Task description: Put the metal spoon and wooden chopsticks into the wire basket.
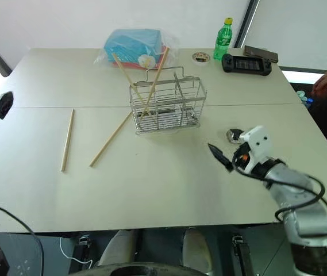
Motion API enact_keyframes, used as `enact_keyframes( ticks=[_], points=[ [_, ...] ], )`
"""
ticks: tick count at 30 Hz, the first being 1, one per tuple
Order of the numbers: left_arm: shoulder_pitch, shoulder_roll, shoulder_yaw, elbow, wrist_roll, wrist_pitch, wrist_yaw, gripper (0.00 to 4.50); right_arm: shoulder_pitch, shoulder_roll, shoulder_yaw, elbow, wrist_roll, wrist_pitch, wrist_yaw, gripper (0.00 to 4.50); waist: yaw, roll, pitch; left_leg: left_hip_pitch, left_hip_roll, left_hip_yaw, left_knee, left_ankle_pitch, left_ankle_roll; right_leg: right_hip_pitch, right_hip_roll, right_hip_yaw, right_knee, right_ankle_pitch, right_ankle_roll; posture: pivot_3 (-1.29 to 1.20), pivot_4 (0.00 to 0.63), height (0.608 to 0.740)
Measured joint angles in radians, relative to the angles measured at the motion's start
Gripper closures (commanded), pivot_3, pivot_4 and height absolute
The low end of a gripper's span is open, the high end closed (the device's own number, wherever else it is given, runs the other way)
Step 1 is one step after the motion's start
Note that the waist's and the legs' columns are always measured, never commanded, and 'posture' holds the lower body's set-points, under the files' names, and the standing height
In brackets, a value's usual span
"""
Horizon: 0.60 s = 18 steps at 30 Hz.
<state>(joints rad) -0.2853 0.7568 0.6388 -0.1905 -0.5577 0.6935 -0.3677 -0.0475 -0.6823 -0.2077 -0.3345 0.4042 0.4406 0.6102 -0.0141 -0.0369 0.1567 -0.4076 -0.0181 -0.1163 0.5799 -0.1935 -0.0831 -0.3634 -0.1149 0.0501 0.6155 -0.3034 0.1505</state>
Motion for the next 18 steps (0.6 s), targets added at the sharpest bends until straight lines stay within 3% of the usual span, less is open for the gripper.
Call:
enact_keyframes(
  ticks=[9, 18],
  points=[
    [-0.073, 0.13, -0.099, -0.201, -0.288, 0.194, -0.223, 0.06, -0.371, -0.169, 0.126, 0.403, -0.106, -0.02, 0.212, 0.0, -0.005, 0.005, 0.003, 0.0, 0.0, 0.001, 0.0, 0.0, 0.0, 0.001, 0.0, 0.0, 0.0, 0.001, 0.002, 0.0, 0.15, 0.71],
    [-0.113, 0.147, -0.157, -0.324, -0.458, 0.278, -0.228, 0.06, -0.641, -0.258, 0.328, 0.841, -0.275, -0.135, 0.531, 0.0, -0.008, 0.009, 0.006, 0.0, 0.0, 0.001, 0.0, 0.0, 0.0, 0.001, 0.0, 0.0, 0.0, 0.002, 0.003, 0.0, 0.15, 0.71]
  ],
)
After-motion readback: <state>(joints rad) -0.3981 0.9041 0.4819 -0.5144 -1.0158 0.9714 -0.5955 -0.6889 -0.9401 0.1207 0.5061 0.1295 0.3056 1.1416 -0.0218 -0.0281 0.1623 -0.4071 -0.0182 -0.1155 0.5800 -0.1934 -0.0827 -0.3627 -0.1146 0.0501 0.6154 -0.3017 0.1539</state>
